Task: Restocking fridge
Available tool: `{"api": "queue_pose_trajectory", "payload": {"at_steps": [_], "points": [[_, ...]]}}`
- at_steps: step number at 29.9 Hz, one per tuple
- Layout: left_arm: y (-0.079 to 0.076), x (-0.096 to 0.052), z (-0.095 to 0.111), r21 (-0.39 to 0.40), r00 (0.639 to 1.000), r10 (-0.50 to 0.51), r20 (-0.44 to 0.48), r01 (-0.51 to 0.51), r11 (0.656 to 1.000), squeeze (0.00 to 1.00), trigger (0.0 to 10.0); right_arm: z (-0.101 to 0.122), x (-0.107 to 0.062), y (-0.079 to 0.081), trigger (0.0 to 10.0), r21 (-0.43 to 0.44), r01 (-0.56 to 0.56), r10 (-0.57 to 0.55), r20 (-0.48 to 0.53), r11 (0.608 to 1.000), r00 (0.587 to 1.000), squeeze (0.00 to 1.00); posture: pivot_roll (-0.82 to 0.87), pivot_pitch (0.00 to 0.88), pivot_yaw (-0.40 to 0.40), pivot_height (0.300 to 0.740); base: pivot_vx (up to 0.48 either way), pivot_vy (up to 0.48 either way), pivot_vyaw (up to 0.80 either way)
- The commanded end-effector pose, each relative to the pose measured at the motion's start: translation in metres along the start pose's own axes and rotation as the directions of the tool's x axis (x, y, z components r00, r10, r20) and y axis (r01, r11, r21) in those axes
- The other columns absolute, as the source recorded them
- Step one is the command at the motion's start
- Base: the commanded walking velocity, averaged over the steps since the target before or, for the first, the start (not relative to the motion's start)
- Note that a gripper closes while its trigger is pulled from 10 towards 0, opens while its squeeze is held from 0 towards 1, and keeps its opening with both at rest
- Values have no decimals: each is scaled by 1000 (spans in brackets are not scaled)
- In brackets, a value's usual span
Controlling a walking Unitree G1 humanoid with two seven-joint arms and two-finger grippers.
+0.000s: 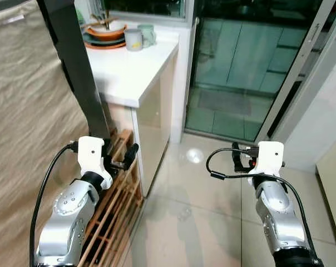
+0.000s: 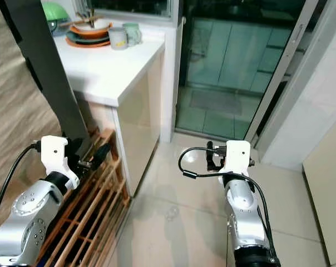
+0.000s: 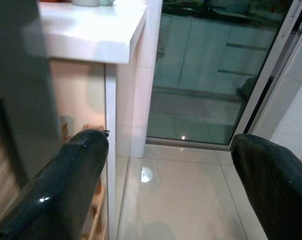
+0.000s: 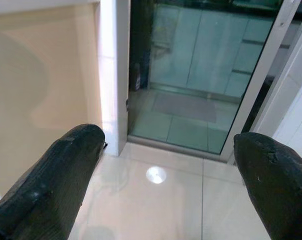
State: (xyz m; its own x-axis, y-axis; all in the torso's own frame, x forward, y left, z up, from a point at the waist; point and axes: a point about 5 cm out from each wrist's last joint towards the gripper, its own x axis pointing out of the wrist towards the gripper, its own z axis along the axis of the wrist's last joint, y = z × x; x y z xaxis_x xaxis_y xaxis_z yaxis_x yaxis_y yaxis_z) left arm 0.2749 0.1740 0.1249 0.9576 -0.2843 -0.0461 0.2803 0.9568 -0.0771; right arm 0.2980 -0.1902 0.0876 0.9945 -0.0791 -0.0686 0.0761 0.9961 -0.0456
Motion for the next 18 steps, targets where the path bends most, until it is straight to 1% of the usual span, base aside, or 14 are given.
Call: {"api": "queue_pose_trajectory", "payload": {"at_steps": [1,15,17,18], "points": [[1,0,2,18,1000,0,1,0,1000,0,10000,-2,-1,-2,10000,7,7,-7,-7,1000,1000,0,-33,0,36,728,-315,0,0],[1,1,1,30,1000,4,-3,-4,1000,0,10000,-5,-2,-6,10000,-4,20,-20,-18,1000,1000,0,-43,0,38,728,-308,0,0],[0,2,1,32,1000,1,-4,-1,999,0,10000,-4,-1,-6,10000,-7,19,-20,-16,1000,1000,0,-48,0,39,728,-281,0,0],[-1,3,1,28,1000,-2,-2,2,1000,0,10000,-3,-1,-6,10000,-19,16,-17,-12,1000,1000,0,-48,0,39,728,0,0,0]]}}
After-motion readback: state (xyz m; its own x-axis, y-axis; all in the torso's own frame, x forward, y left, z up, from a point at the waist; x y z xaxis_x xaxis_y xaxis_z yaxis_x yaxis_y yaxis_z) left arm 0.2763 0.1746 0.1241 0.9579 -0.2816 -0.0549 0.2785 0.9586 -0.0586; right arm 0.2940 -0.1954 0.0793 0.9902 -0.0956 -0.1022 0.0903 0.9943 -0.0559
